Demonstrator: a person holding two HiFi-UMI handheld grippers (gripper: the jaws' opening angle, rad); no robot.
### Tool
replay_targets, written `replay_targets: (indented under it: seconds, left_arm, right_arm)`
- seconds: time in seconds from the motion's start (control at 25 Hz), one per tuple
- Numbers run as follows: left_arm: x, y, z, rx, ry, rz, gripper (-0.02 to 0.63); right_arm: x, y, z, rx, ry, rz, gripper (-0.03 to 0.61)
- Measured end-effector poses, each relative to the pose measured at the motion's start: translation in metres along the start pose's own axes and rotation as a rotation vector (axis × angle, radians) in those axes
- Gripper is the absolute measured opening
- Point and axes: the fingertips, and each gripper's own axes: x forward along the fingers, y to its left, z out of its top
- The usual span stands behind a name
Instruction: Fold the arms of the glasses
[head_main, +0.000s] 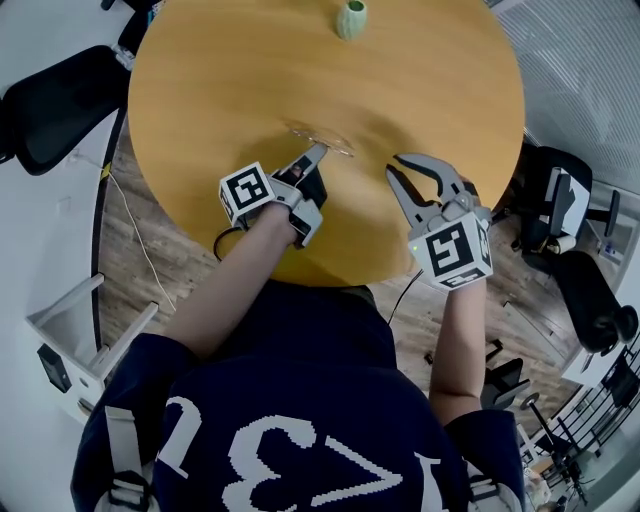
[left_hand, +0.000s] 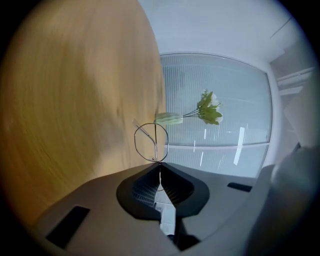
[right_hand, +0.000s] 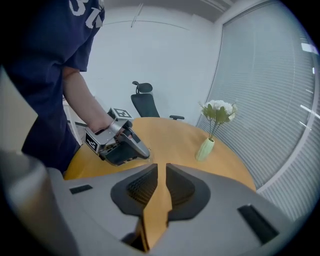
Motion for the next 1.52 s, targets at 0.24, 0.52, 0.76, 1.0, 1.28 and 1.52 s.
replay_targets:
  seconds: [0.24, 0.52, 0.76, 1.0, 1.28, 1.52]
  left_arm:
    - [0.02, 0.021, 0.006, -0.064, -0.043, 0.072, 0.019]
    - [0.042, 0.026, 0.017, -0.067, -0.06, 0.105, 0.02]
    - [0.06, 0.022, 0.024, -0.04, -0.056, 0.092, 0.02]
    - [0.066, 0.023, 0.031, -0.018, -0.056, 0.1, 0.02]
    - [0.064, 0.013, 0.032, 0.024, -0.041, 0.077, 0.02]
    - [0.045, -0.03, 0.039, 0.271, -0.033, 0.033, 0.018]
  right_arm:
    - [0.0, 0.005, -0.013, 0.036, -0.006, 0.016, 0.071]
    - [-0.003, 0.007, -0.021, 0.061, -0.017, 0.021, 0.069]
    - [-0.002, 0.009, -0.023, 0.074, -0.027, 0.025, 0.068]
    - [-0.001, 0.016, -0.021, 0.079, -0.009, 0.028, 0.069]
    - [-0.002, 0.016, -0.014, 0.075, -0.023, 0.009, 0.063]
    - [-0.012, 0.002, 0.002, 0.088, -0.068, -0.074, 0.046]
